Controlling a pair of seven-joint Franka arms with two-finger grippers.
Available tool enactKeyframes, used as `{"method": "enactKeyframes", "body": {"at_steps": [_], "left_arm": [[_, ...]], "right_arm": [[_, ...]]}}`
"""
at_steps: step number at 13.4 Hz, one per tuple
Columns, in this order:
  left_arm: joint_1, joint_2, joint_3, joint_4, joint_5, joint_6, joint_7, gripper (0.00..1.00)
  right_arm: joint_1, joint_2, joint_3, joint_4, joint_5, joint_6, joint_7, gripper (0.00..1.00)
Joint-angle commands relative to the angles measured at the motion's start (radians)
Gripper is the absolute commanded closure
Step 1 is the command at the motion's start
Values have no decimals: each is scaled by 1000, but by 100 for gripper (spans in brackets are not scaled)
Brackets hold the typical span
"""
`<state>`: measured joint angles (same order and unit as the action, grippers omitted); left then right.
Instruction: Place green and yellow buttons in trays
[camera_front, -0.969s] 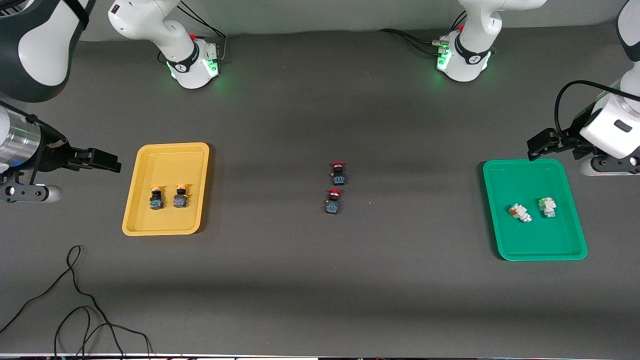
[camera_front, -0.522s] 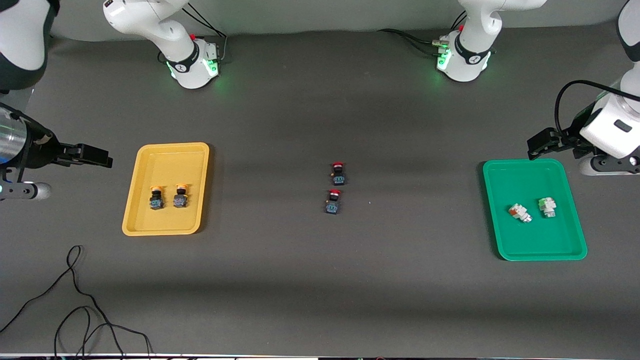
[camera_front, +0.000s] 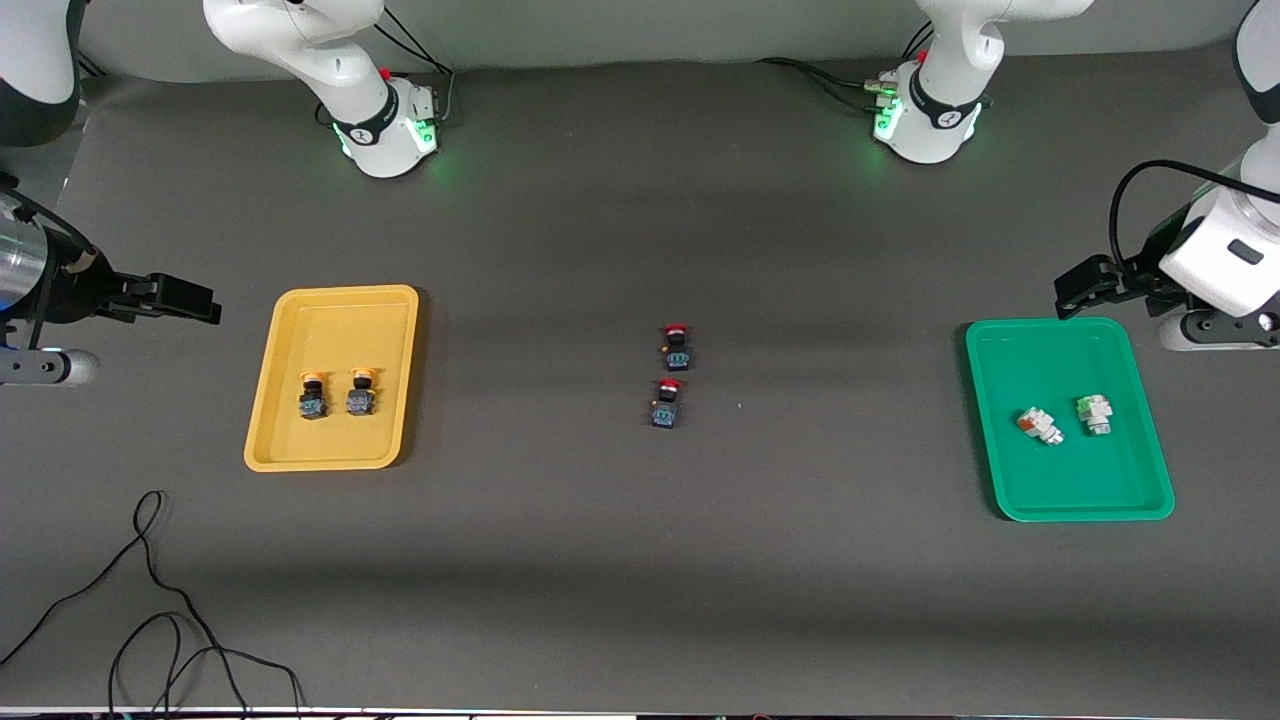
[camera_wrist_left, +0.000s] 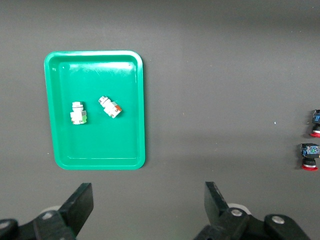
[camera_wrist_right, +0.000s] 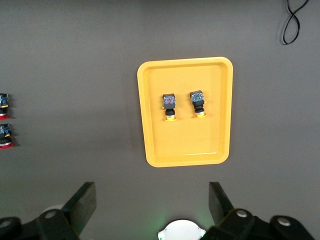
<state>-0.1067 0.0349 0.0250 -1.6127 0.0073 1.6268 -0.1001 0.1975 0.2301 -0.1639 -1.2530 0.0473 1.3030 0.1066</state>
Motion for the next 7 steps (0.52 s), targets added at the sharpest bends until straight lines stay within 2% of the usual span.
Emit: {"method": "enactKeyframes", "body": {"at_steps": [1,3,7], "left_arm": [[-7,-7,6,10,11,-19,2,1],[-7,-9,6,10,11,-19,0,1],[-8,-9,6,10,11,-19,0,1]], "right_arm": [[-68,-122,96,-155,-40,73,31,0],[-105,-176,135,-235,-40,122,30,0],[-131,-287,150,-422,-41,271,18,0]]}}
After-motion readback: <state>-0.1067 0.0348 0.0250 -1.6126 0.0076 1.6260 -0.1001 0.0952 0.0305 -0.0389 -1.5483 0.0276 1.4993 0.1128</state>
